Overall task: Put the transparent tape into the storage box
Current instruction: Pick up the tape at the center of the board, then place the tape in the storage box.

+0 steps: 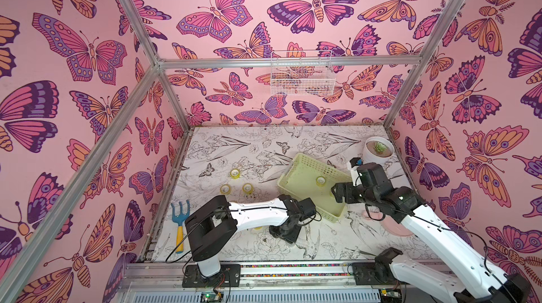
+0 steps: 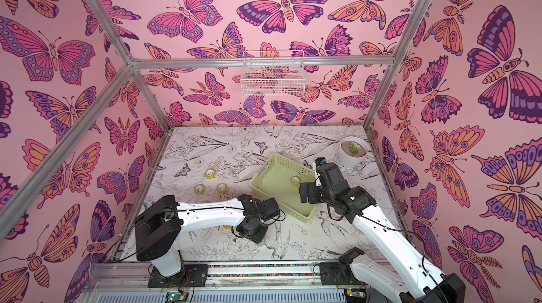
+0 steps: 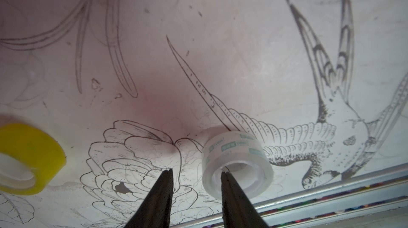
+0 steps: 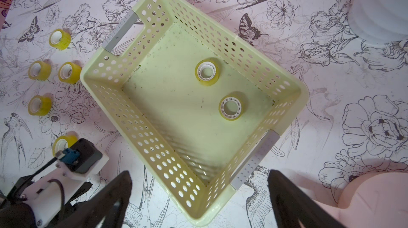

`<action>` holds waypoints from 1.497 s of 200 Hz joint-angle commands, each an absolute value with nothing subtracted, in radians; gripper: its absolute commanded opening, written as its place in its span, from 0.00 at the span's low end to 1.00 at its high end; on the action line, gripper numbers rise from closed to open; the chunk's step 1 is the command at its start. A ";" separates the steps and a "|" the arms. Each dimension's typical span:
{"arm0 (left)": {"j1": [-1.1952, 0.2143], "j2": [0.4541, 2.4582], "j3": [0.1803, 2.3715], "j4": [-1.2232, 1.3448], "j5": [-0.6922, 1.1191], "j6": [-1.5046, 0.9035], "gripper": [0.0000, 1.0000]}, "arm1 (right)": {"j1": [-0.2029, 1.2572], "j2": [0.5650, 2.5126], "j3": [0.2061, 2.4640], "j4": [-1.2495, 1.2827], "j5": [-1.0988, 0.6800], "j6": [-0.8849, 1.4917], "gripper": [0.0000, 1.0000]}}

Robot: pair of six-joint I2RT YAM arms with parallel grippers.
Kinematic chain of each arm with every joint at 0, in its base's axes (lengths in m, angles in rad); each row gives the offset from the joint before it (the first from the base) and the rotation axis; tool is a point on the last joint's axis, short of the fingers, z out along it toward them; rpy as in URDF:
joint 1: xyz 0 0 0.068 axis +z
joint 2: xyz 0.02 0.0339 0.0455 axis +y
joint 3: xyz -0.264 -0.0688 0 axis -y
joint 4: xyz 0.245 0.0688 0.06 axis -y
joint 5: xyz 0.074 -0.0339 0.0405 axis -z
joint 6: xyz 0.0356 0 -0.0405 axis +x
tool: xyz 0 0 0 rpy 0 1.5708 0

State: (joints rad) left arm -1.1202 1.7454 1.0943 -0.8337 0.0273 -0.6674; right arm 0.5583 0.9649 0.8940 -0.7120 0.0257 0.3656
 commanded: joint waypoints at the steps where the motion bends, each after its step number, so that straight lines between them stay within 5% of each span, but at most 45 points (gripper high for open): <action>1: -1.125 1.762 1.070 -0.812 0.044 -0.681 0.41 | 0.563 0.948 0.897 -0.741 0.038 0.375 0.99; 34: -1.125 1.801 1.076 -0.795 0.040 -0.678 0.37 | 0.563 0.946 0.897 -0.742 0.036 0.380 0.99; 95: -1.118 1.725 1.076 -0.831 0.015 -0.691 0.04 | 0.563 0.936 0.896 -0.754 0.047 0.381 0.99; 188: -0.874 1.638 1.388 -1.055 0.011 -0.566 0.03 | 0.563 0.906 0.884 -0.756 0.089 0.421 0.99; 299: -0.732 2.154 1.976 -1.065 0.003 -0.406 0.01 | 0.564 0.835 0.810 -0.698 0.104 0.534 0.99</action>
State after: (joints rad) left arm -0.7414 2.0735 1.8832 -1.0298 0.0101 -0.4519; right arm 0.5583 0.8238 0.8013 -0.6987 0.1036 0.5007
